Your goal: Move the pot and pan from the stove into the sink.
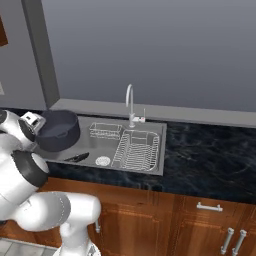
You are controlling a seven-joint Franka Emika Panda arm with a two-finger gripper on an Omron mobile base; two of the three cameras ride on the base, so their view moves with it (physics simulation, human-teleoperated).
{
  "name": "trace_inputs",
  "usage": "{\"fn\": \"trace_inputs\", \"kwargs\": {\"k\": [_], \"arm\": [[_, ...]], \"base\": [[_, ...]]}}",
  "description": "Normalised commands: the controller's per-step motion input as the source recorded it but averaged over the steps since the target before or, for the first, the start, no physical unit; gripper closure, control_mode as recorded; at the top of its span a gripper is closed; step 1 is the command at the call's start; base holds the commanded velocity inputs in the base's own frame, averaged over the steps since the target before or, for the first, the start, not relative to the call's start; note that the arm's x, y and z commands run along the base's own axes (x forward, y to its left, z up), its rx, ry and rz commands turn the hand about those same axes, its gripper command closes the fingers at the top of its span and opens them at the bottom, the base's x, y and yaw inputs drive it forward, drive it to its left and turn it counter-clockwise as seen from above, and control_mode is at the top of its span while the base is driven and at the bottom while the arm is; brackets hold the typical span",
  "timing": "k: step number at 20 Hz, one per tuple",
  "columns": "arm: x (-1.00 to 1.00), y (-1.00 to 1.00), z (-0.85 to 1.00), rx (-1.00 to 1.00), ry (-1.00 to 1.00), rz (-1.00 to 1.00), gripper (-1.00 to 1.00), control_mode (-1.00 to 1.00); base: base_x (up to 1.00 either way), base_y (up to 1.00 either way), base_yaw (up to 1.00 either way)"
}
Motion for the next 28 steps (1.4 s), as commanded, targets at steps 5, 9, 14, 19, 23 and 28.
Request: {"fn": "trace_inputs", "kwargs": {"k": [5,9,14,19,23,28], "arm": [[0.3,0.17,-0.31,0.0,0.1,0.0,1.0,-1.0],[0.65,0.18,-0.28,0.0,0.01,-0.03,1.0,-1.0],[0.69,0.21,-0.31,0.0,0.0,-0.05,1.0,-1.0],[0.31,0.1,-0.23,0.0,0.0,-0.02,1.0,-1.0],[0.0,0.0,0.0,0.0,0.0,0.0,1.0,-1.0],[0.06,0.0,-0.24,-0.02,0.0,0.0,1.0,-1.0]], "base": [[0.0,0.0,0.0],[0.0,0.0,0.0],[0.0,0.0,0.0],[0.0,0.0,0.0],[0.0,0.0,0.0],[0.0,0.0,0.0]]}}
